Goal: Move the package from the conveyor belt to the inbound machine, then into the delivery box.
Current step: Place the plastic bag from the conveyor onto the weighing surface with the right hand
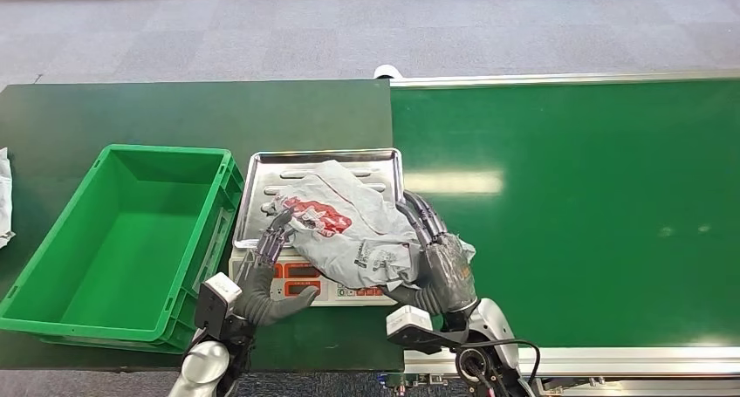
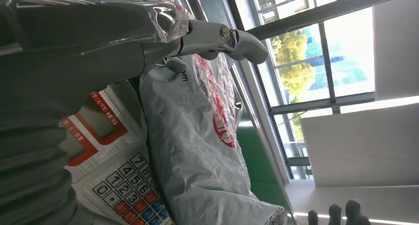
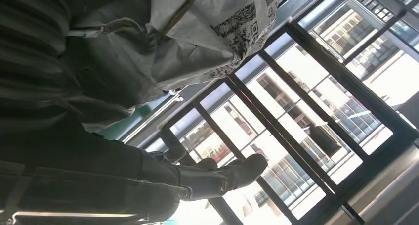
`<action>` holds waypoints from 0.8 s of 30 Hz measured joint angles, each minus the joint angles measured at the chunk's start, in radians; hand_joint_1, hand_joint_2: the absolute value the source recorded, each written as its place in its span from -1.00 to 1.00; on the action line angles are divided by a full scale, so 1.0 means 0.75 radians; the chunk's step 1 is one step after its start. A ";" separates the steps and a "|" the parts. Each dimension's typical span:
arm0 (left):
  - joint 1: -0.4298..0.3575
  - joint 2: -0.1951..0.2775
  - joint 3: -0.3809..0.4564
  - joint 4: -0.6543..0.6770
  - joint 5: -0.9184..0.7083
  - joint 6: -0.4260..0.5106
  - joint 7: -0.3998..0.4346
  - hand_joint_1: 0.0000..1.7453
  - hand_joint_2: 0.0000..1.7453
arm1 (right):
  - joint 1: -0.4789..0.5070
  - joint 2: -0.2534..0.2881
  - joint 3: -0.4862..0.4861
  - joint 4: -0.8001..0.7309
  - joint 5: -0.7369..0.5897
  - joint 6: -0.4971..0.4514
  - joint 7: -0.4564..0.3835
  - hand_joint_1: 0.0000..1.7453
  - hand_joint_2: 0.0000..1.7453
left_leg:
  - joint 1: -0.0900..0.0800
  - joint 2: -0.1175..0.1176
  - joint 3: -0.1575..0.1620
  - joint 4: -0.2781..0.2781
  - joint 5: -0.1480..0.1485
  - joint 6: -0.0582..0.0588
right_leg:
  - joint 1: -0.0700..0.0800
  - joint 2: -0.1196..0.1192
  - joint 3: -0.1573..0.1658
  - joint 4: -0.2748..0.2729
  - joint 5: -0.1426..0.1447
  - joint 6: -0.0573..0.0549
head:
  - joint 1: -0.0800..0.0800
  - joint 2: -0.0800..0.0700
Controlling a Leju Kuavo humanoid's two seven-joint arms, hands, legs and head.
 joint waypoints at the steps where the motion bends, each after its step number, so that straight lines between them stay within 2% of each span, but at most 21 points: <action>1: 0.000 0.000 0.000 0.000 0.000 0.000 0.000 -1.00 1.00 | 0.002 -0.001 -0.001 -0.005 -0.021 0.010 -0.008 -1.00 1.00 | 0.000 0.000 0.000 0.000 0.000 0.000 | 0.000 0.000 0.000 0.000 0.000 0.000 | 0.000 0.000; 4: 0.000 0.000 0.000 0.000 0.000 0.000 0.000 -1.00 1.00 | 0.011 -0.008 -0.012 -0.027 -0.128 0.077 -0.040 -1.00 1.00 | 0.000 0.000 0.000 0.000 0.000 0.000 | 0.000 0.000 0.000 0.000 0.000 0.000 | 0.000 0.000; 10: 0.004 0.000 0.000 0.000 -0.001 0.000 0.002 -1.00 1.00 | 0.029 -0.021 -0.099 -0.091 -0.475 0.376 -0.068 -1.00 1.00 | 0.000 0.000 0.000 0.000 0.000 0.000 | 0.000 0.000 0.000 0.000 0.000 0.000 | 0.000 0.000; 17: 0.015 0.000 0.001 0.000 -0.001 0.001 0.002 -1.00 1.00 | 0.034 -0.033 -0.218 -0.100 -0.566 0.533 -0.046 -1.00 1.00 | 0.000 0.000 0.000 0.000 0.000 0.000 | 0.000 0.000 0.000 0.000 0.000 0.000 | 0.000 0.000; 24: 0.018 0.001 0.001 0.000 -0.001 0.001 0.002 -1.00 1.00 | 0.034 -0.034 -0.275 -0.098 -0.627 0.607 -0.027 -1.00 1.00 | 0.000 0.000 0.000 0.000 0.000 0.000 | 0.000 0.000 0.000 0.000 0.000 0.000 | 0.000 0.000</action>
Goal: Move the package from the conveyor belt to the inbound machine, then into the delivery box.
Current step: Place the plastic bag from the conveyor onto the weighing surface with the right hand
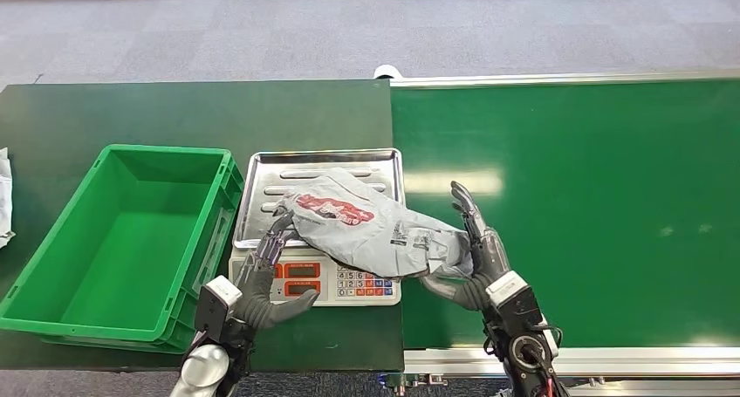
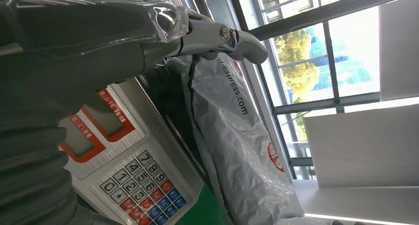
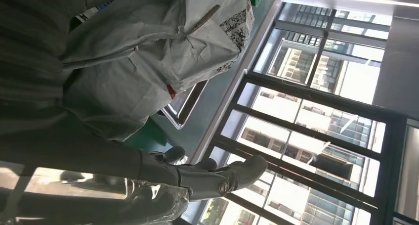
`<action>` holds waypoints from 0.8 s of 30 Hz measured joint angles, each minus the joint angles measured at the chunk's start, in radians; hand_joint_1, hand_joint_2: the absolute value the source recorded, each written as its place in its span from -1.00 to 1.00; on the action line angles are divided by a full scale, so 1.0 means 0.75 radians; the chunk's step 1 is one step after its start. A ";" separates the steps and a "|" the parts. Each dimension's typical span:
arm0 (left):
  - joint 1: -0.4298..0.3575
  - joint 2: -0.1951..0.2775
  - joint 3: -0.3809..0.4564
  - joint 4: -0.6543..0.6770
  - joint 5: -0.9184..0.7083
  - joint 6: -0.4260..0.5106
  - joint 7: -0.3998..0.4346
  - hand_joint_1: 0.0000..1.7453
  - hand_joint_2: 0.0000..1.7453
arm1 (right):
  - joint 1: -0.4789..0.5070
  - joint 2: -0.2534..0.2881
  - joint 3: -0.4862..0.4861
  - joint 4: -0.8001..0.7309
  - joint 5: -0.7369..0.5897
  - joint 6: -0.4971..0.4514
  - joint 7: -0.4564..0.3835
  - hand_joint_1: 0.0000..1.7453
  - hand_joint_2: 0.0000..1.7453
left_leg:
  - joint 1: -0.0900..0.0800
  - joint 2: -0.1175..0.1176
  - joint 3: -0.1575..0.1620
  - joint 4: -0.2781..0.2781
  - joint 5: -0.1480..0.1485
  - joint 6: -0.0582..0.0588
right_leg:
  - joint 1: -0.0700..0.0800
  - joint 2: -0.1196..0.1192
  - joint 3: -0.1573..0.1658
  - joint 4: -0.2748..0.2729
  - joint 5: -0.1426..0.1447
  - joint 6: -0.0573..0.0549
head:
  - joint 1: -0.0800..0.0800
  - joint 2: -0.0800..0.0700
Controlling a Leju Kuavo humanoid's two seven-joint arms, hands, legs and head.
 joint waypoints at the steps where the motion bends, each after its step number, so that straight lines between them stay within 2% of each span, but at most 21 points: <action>1: 0.000 0.000 0.000 0.000 0.000 0.000 0.000 -1.00 1.00 | -0.001 0.000 -0.006 0.003 -0.008 0.011 0.009 -1.00 1.00 | 0.000 0.000 0.000 0.000 0.000 0.000 | 0.000 0.000 0.000 0.000 0.000 0.000 | 0.000 0.000; 13: 0.002 0.000 0.000 0.000 -0.012 0.017 -0.006 -1.00 1.00 | -0.027 0.004 -0.044 0.070 -0.010 0.027 0.064 -1.00 1.00 | 0.000 0.000 0.000 0.000 0.000 0.000 | 0.000 0.000 0.000 0.000 0.000 0.000 | 0.000 0.000; 18: 0.002 -0.003 -0.038 -0.008 -0.178 0.164 -0.043 -1.00 1.00 | -0.027 0.006 -0.054 0.080 0.006 0.027 0.082 -1.00 1.00 | 0.000 0.000 0.000 0.000 0.000 0.000 | 0.000 0.000 0.000 0.000 0.000 0.000 | 0.000 0.000; 24: -0.010 -0.012 -0.163 -0.054 -0.418 0.339 -0.055 -1.00 1.00 | -0.032 0.010 -0.055 0.101 0.036 0.030 0.094 -1.00 1.00 | 0.000 0.000 0.000 0.000 0.000 0.000 | -0.001 0.000 0.000 0.000 0.000 0.000 | 0.000 0.000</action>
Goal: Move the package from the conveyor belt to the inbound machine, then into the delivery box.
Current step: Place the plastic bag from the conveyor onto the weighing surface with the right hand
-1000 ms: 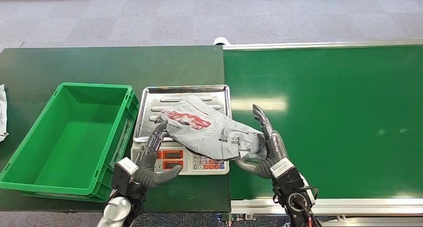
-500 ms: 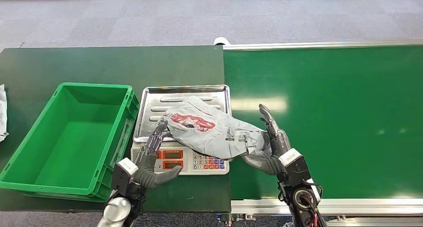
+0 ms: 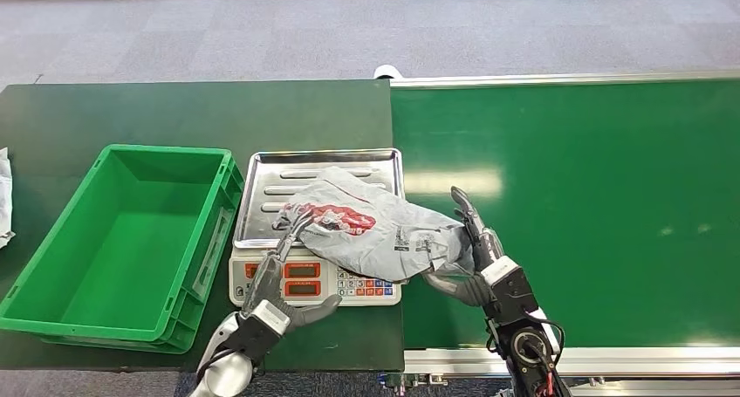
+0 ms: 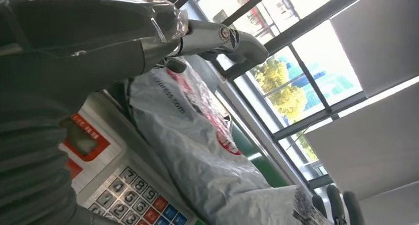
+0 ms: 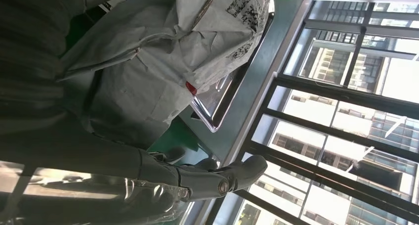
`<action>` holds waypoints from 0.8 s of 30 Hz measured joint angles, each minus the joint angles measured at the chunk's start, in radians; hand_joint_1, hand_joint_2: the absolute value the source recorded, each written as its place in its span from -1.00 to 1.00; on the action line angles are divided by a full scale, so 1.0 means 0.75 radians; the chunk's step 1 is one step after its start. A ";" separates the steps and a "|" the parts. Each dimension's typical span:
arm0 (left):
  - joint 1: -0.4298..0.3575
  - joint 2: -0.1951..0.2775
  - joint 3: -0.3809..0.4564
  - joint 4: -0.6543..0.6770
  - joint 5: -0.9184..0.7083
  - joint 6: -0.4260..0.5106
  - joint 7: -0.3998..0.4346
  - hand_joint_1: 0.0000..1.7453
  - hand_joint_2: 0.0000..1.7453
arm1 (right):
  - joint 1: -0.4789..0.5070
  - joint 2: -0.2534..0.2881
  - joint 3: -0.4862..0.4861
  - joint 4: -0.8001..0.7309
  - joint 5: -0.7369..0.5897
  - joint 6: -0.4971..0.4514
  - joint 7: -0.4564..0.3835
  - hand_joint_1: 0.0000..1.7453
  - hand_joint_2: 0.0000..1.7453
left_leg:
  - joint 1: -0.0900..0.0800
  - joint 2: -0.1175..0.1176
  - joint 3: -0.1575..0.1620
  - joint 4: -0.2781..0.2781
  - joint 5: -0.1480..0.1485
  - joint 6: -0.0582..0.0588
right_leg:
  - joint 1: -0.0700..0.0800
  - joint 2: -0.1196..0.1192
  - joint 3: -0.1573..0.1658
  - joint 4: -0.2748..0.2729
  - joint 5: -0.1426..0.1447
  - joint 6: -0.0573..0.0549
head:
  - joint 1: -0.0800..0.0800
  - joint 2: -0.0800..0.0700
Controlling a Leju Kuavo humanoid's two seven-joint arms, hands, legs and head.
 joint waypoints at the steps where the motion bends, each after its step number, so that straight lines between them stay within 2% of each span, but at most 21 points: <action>1: -0.007 -0.001 -0.025 -0.008 -0.036 0.027 0.000 -1.00 1.00 | -0.002 0.001 0.000 0.005 0.004 0.001 0.000 -1.00 1.00 | 0.000 0.000 0.000 0.000 0.000 0.000 | 0.000 0.000 0.000 0.000 0.000 0.000 | 0.000 0.000; 5: -0.029 -0.007 -0.103 -0.030 -0.103 0.077 0.005 -1.00 1.00 | -0.004 0.007 0.000 0.019 0.011 0.004 0.001 -1.00 1.00 | 0.000 0.000 0.000 0.000 0.000 0.000 | 0.000 0.000 0.001 0.000 0.000 0.000 | 0.000 0.000; 10: -0.039 -0.010 -0.140 -0.039 -0.125 0.098 0.009 -1.00 1.00 | -0.004 0.008 0.000 0.026 0.013 0.005 0.001 -1.00 1.00 | 0.000 0.000 0.001 0.000 0.000 0.000 | 0.000 0.000 0.000 0.000 0.000 0.000 | 0.000 0.000; 13: -0.068 -0.009 -0.181 -0.039 -0.227 0.165 0.044 -1.00 1.00 | -0.004 0.008 0.000 0.029 0.021 0.005 0.001 -1.00 1.00 | 0.000 0.000 0.000 0.000 0.000 0.000 | 0.000 0.000 0.000 0.000 0.000 0.000 | 0.000 0.000; 18: -0.178 -0.013 -0.308 -0.022 -0.478 0.251 0.227 -1.00 1.00 | -0.001 0.010 0.000 0.028 0.037 0.009 0.005 -1.00 1.00 | 0.000 0.000 0.001 0.001 0.000 0.000 | 0.000 0.000 0.001 0.000 0.000 0.000 | 0.000 0.000; 24: -0.317 -0.045 -0.450 0.062 -0.832 0.326 0.552 -1.00 1.00 | 0.024 0.015 0.000 0.001 0.053 0.012 0.039 -1.00 1.00 | 0.000 0.000 0.001 0.001 0.000 0.000 | -0.001 0.000 0.000 0.000 0.001 0.001 | 0.000 0.000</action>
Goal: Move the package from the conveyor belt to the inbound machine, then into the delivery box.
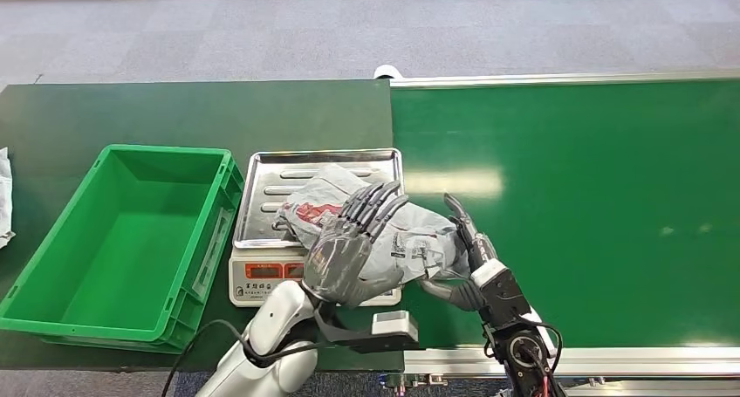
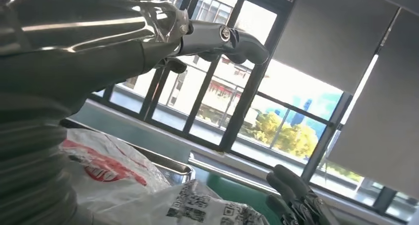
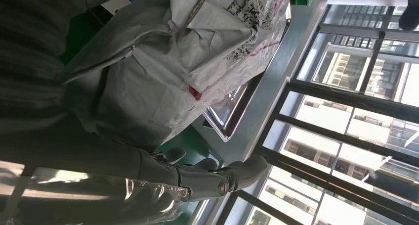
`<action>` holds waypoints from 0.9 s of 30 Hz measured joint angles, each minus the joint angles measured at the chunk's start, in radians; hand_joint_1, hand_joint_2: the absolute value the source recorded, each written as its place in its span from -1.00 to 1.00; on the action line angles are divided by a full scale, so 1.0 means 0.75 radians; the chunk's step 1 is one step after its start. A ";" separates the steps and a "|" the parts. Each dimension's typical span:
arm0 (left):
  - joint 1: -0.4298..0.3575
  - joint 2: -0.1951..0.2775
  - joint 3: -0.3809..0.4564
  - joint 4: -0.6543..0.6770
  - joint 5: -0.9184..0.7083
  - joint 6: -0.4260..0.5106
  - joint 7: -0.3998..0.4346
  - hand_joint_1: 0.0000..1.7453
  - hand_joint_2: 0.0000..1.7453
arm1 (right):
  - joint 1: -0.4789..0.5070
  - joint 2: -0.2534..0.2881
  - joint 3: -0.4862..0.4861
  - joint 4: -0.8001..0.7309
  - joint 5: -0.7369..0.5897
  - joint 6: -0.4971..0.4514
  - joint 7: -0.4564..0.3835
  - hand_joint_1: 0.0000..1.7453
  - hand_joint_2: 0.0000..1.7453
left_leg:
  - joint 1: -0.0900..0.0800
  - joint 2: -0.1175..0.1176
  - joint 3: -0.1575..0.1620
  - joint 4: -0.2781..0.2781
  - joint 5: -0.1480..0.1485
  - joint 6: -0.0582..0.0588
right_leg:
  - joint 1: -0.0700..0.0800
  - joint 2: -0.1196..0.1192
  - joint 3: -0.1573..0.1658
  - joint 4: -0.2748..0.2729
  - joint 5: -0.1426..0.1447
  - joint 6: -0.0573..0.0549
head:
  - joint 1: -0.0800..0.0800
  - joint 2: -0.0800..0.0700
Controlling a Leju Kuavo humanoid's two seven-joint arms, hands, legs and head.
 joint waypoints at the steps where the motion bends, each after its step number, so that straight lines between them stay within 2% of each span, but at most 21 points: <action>1: -0.026 -0.009 -0.019 0.025 -0.038 -0.016 0.042 -1.00 1.00 | 0.003 0.004 0.000 -0.002 0.004 0.001 0.003 -1.00 1.00 | 0.000 0.000 0.000 0.000 0.000 0.000 | 0.000 0.000 0.000 0.000 0.000 0.000 | 0.000 0.000; 7: -0.179 -0.064 -0.089 0.209 -0.123 -0.226 0.209 -1.00 1.00 | 0.011 0.020 -0.001 -0.009 0.031 0.009 0.013 -1.00 1.00 | 0.000 0.000 0.000 0.000 0.000 0.000 | 0.000 0.000 0.000 0.000 0.000 0.000 | 0.000 0.000; 11: -0.250 -0.101 -0.115 0.346 -0.123 -0.373 0.255 -1.00 1.00 | 0.012 0.028 -0.005 -0.012 0.041 0.016 0.024 -1.00 1.00 | 0.000 0.000 0.000 0.000 0.000 0.000 | 0.000 0.000 0.000 0.000 0.000 0.000 | 0.000 0.000; 16: -0.311 -0.133 -0.129 0.462 -0.120 -0.402 0.263 -1.00 1.00 | 0.019 0.029 -0.029 -0.011 0.045 0.016 0.037 -1.00 1.00 | 0.000 0.000 -0.001 0.000 0.000 0.000 | 0.000 0.000 0.000 0.000 0.000 0.000 | 0.000 0.000; 24: -0.343 -0.151 -0.141 0.525 -0.117 -0.406 0.263 -1.00 1.00 | 0.026 0.029 -0.046 -0.010 0.046 0.016 0.043 -1.00 1.00 | 0.000 0.000 -0.001 0.000 0.000 0.000 | 0.000 0.000 0.000 0.000 0.000 0.000 | 0.000 0.000; 25: -0.346 -0.152 -0.142 0.532 -0.113 -0.409 0.263 -0.88 1.00 | 0.028 0.029 -0.047 -0.010 0.047 0.016 0.044 -1.00 1.00 | 0.000 0.000 -0.001 0.000 0.000 0.000 | 0.000 0.000 0.000 0.000 0.000 0.000 | 0.000 0.000; 27: -0.349 -0.153 -0.143 0.544 -0.100 -0.415 0.264 -0.03 1.00 | 0.030 0.029 -0.048 -0.009 0.049 0.016 0.046 -1.00 1.00 | 0.000 0.000 -0.001 0.000 0.000 0.000 | 0.000 0.000 0.000 0.000 0.000 0.000 | 0.000 0.000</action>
